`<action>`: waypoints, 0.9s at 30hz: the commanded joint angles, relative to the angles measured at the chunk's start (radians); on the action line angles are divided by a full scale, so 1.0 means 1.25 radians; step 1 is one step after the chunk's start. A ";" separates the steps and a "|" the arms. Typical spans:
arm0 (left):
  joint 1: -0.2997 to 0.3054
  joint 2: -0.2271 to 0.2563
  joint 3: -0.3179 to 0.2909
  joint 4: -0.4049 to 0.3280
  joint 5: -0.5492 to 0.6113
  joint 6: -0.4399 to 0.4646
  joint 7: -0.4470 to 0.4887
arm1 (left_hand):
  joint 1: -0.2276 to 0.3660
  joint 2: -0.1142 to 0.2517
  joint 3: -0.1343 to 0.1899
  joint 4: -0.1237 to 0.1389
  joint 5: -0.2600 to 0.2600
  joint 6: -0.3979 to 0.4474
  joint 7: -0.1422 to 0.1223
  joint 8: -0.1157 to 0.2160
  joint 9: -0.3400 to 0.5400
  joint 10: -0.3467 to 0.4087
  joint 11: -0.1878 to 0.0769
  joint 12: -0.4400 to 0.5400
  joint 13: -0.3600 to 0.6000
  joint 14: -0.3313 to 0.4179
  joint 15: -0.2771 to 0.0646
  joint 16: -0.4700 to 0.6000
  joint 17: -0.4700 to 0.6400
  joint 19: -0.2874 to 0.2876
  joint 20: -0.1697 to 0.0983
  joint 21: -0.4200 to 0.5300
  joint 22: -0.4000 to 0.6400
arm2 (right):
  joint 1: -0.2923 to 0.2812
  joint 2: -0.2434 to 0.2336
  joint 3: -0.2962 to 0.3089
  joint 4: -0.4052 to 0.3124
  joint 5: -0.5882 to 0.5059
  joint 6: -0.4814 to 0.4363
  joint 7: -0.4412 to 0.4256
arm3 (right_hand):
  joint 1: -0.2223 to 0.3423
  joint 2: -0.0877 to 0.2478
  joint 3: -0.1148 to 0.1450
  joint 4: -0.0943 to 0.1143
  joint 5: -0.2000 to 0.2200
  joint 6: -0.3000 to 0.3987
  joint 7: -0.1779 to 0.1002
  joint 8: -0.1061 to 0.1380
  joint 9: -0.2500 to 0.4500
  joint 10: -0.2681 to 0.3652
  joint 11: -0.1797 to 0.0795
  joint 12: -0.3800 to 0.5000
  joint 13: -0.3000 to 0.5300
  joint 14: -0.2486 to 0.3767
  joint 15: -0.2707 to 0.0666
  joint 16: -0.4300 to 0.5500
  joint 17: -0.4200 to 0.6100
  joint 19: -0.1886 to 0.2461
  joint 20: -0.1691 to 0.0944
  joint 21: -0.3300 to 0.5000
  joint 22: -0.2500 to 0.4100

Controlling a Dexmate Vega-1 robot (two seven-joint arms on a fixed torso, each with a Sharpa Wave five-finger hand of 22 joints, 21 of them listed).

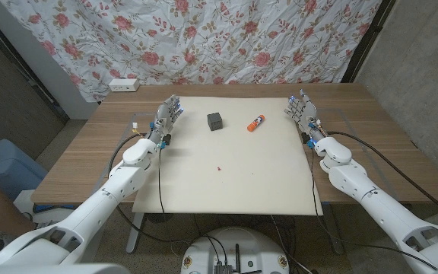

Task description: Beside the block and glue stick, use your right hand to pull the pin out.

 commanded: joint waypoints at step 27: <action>0.109 0.114 -0.016 -0.206 0.092 0.050 0.109 | 0.004 0.084 0.020 -0.003 0.003 0.026 -0.005 0.004 0.002 0.029 -0.013 0.009 0.003 0.019 -0.012 0.006 0.001 0.017 -0.009 0.002 0.004 | -0.027 -0.008 -0.012 -0.036 -0.065 0.030 -0.055 | 0.026 0.012 0.018 -0.019 0.007 0.037 0.003 0.011 0.002 0.025 -0.001 0.013 -0.017 0.023 -0.016 0.008 -0.025 0.009 -0.010 0.006 0.002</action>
